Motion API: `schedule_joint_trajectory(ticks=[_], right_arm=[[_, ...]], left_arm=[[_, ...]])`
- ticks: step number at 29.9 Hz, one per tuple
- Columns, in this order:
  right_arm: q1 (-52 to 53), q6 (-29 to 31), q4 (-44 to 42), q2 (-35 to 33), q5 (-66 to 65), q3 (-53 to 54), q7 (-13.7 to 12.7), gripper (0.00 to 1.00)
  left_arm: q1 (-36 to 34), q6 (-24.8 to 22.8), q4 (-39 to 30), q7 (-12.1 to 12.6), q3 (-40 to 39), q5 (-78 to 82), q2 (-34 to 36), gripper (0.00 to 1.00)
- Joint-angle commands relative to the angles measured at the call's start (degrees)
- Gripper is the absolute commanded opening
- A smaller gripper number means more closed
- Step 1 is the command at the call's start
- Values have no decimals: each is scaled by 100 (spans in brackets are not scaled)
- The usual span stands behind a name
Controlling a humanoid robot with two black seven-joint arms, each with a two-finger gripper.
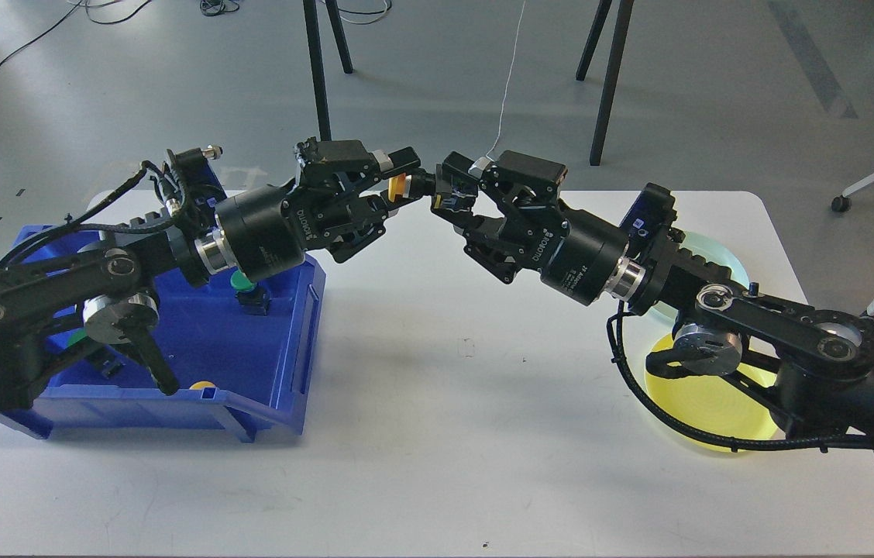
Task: Pass button and place on color plate
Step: 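Reach the right gripper to the left gripper and grasp the yellow button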
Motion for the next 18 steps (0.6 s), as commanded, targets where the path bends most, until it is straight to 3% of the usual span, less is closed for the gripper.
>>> schedule_joint_trajectory(ticks=[1,7,10,14,17,18], right_arm=[[-16,-148,6,17,-50,9,0,11],[-16,-307,23,18,-6,18,0,9],[-25,-316,23,9,3,44,0,7],[-16,-307,23,-9,3,44,0,7],[-16,-307,41,-53,-6,36,0,6],[-25,-307,41,-61,-6,36,0,5]], left_arm=[[0,-5,0,0,-1,1,0,10],[9,-14,9,0,-1,1,0,10],[18,-32,9,0,-1,1,0,16],[26,-23,9,0,-1,1,-17,46],[88,-32,9,0,-98,1,-26,83],[123,-32,9,0,-141,1,-26,85]])
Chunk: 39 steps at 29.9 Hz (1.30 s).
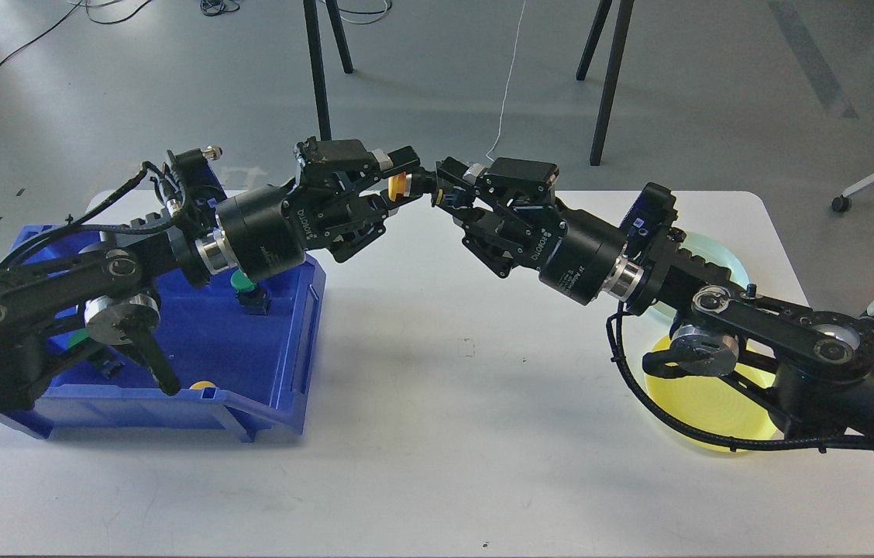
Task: Pass button and place on color plate
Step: 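Reach the right gripper to the left gripper and grasp the yellow button, then carry the yellow button with the right gripper and release it on the yellow plate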
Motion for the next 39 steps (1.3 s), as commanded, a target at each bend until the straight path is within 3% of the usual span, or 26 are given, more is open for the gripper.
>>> schedule_joint_trajectory(ticks=[1,6,12,17,22,27,34,36,39], right_arm=[[-5,25,34,-37,-23,-19,4,5],[-93,25,78,-300,-32,34,4,5],[-812,-246,96,-1477,-84,526,4,4],[-1638,-1475,78,-2479,-925,491,4,4],[-2684,-2917,69,-2919,-1841,500,4,5],[-3344,-3560,-53,-2982,-2281,377,4,6],[-3433,-4026,-247,-2894,-2528,-335,4,7],[-3433,-4036,-282,-2859,-2519,-379,4,10],[-3433,-4044,-466,-2648,-2501,-370,4,24]], left_arm=[[96,0,-1,0,-159,2,-11,86],[176,0,-1,0,-247,2,-11,91],[184,0,-1,0,-247,2,-46,92],[184,0,7,0,-247,2,-46,93],[184,0,7,0,-247,-7,-46,94],[184,0,7,0,-247,-7,-55,94],[193,0,7,0,-256,-51,-64,94],[193,0,16,0,-247,-191,-64,95],[202,-9,51,0,-247,-271,-64,96]])
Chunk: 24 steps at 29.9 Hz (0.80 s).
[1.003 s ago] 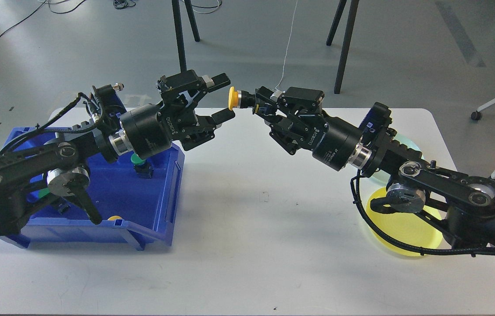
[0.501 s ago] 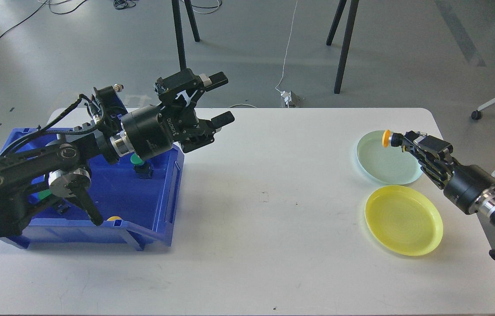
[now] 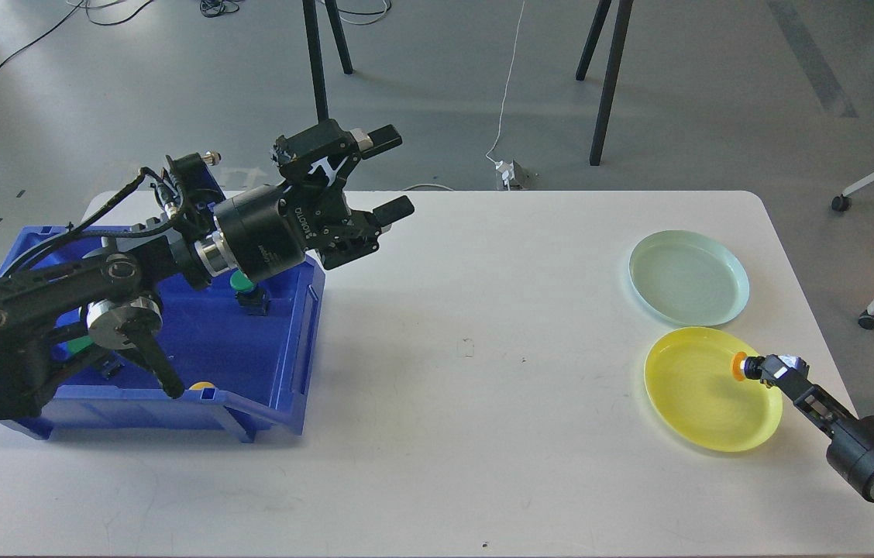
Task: Pass button and place on color plate
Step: 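Carry the yellow button with the right gripper and release it on the yellow plate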
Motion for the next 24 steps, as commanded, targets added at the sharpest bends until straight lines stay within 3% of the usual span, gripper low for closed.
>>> schedule_joint_trajectory(ticks=[1,7,14,24], right_arm=[[8,-24,-226,260,26,-1,0,29],[0,-33,-446,489,44,43,0,45],[0,-33,-350,498,61,79,0,56],[0,-16,441,279,106,658,0,74]], left_arm=[[4,-9,28,0,4,-76,0,96],[4,-26,28,0,4,-76,0,97],[13,-35,28,0,4,-67,0,97],[22,-35,37,0,-5,-76,0,97]])
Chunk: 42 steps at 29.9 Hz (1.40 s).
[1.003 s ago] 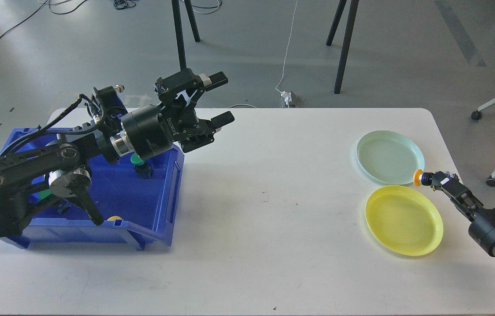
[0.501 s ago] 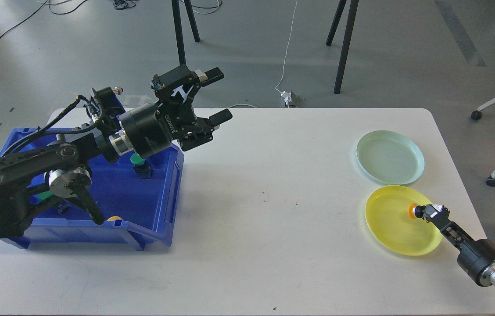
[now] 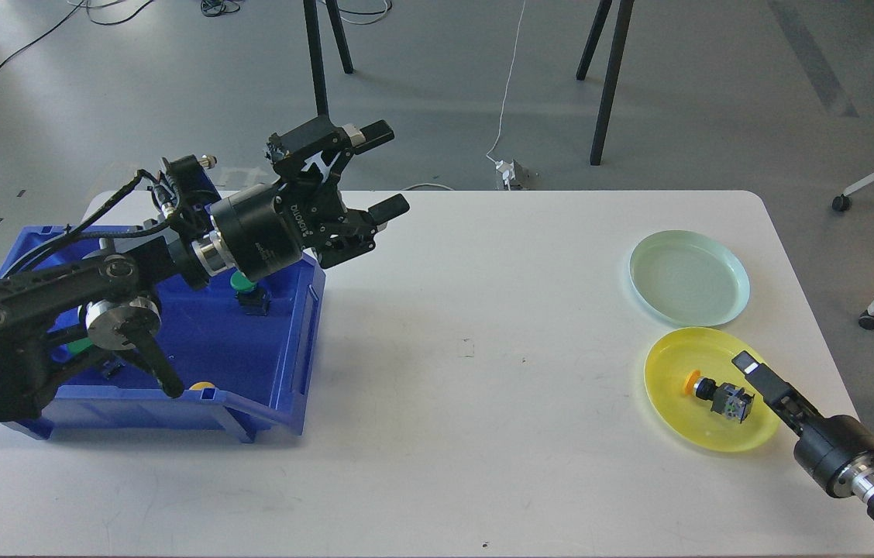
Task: Pass button and place on color plate
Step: 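Carry the yellow button with the right gripper and release it on the yellow plate, then raise the right gripper away from the yellow plate, then lower the left gripper into the bin and grasp a green button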
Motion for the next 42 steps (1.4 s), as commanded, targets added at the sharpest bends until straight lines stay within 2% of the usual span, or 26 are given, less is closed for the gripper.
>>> schedule_joint_trajectory(ticks=[1,6,9,13,16,18,20,24,30,42], right_arm=[[5,33,311,-141,5,418,0,76],[101,217,513,-98,425,1147,0,81],[531,690,627,-89,1128,1543,0,82],[1277,2375,646,-89,2498,2009,0,82],[1665,3589,619,-80,3334,2229,0,84],[1745,4170,566,-62,3555,2256,0,88],[1772,4453,566,60,3591,2247,0,89],[1702,4489,549,429,3582,2186,0,92],[1526,4515,540,404,3582,2239,0,94],[1341,4559,522,316,3591,2239,0,95]], left_arm=[[0,0,0,0,-2,-8,0,97],[0,26,8,0,-2,1,0,97],[-8,114,52,0,-45,1,27,98],[-35,27,596,0,-230,27,184,99],[-35,-216,895,0,-265,80,675,99],[-52,-216,1080,0,-265,211,1044,99],[-61,-216,1168,0,-283,614,1553,99],[-79,-216,1134,0,-379,2579,2275,99],[-61,-216,1028,0,-336,5710,2549,99],[18,-216,957,0,-222,7839,2611,99]])
